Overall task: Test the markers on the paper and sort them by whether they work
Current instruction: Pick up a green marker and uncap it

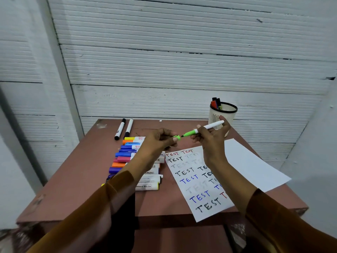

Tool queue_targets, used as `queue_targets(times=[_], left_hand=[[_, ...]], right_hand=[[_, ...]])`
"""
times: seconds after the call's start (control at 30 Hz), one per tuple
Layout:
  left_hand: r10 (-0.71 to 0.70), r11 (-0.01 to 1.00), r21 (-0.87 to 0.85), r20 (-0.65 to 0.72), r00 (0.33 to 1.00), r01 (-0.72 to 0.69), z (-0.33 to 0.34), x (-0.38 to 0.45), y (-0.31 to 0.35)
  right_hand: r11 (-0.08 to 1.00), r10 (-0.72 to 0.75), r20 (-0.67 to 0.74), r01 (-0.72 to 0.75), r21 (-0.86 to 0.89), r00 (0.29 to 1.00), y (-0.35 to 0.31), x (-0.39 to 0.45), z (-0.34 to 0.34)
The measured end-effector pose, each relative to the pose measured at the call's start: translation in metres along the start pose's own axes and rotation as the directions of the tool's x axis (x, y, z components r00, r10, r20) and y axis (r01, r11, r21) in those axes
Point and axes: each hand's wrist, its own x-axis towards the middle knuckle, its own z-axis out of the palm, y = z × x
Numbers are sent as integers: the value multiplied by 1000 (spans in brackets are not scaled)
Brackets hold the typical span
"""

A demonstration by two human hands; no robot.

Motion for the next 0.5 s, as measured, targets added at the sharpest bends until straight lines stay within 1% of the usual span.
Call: queue_targets(times=[0.1,0.2,0.27,0.3,0.33,0.4,0.43,0.47,0.5], left_hand=[[-3,1000,-8,7,1000,3,-3,-1,0],[4,1000,-16,25,1000,-4,-4,-2,0],[3,997,-77,-20,1000,-5,-7,-1,1],[-14,991,-131,-74,997,5,-10,0,1],[-53,978,-209,-138,989,23,-14,1,0],[-149,926,-374,-240,959,50,-23,5,-3],[-182,906,-419,-270,946,55,-26,6,-5],[-204,888,-456,-290,935,52,-27,6,-4],[-223,870,-491,-312,923,44,-26,6,-2]], right_hand=[[1000,13,52,-13,-4,999,3,-3,4],[1000,9,146,-12,19,989,4,-8,10],[999,28,193,-34,31,981,4,-10,11],[999,38,209,-43,18,977,4,-11,11],[999,42,227,-37,-25,973,5,-10,11],[977,17,298,47,-207,954,8,-13,12],[936,-9,353,133,-327,935,10,-16,14],[868,-36,413,234,-438,910,12,-20,16],[777,-66,472,342,-529,879,14,-25,19]])
